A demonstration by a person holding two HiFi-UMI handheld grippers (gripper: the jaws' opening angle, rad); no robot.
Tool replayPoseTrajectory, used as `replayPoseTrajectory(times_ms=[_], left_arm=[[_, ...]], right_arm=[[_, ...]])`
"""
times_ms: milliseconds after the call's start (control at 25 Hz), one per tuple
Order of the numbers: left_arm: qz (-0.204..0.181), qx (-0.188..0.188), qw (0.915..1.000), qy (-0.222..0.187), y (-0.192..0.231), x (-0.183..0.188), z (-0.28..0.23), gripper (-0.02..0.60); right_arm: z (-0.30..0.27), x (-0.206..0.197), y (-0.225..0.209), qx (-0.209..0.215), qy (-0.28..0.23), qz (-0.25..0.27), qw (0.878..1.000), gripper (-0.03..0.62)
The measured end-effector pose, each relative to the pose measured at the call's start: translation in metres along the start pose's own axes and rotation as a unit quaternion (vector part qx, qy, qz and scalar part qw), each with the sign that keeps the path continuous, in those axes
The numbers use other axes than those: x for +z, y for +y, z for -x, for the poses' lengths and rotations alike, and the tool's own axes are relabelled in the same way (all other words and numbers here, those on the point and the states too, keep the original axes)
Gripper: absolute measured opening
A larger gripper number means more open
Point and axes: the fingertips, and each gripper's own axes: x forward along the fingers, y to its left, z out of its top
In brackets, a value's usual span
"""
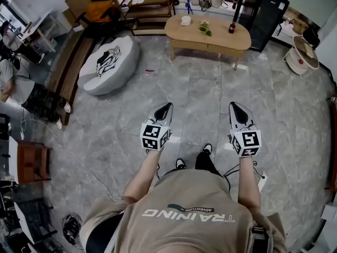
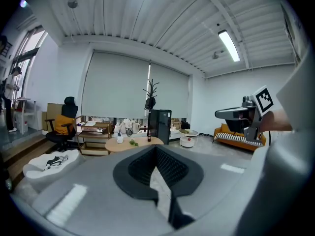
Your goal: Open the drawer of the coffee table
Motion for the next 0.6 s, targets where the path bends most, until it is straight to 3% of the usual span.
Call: replayPoseTrajectory(times_ms=[200,400,600], left_arm=[[-0.012,-0.004,0.9999,0.008,-0.009,0.020,-0.041,0.006],[-0.026,-0.009,0.9995,-0.014,-0.030,0.046,-0.087,0.006],[-0.029,-0.002,0.9995,-0.009,-0.038,0.053,-0.135,0.006]], right_arm=[[-0.020,0.002,-0.033,0.008,-0.010,-0.010,1.000,0.005],[-0.029,-0.008,-0.094,0.004,-0.022,-0.039,0.999,0.005],[-0.053,-0.019,-0.132,0.028,-0.015,-0.011,0.999,0.005]])
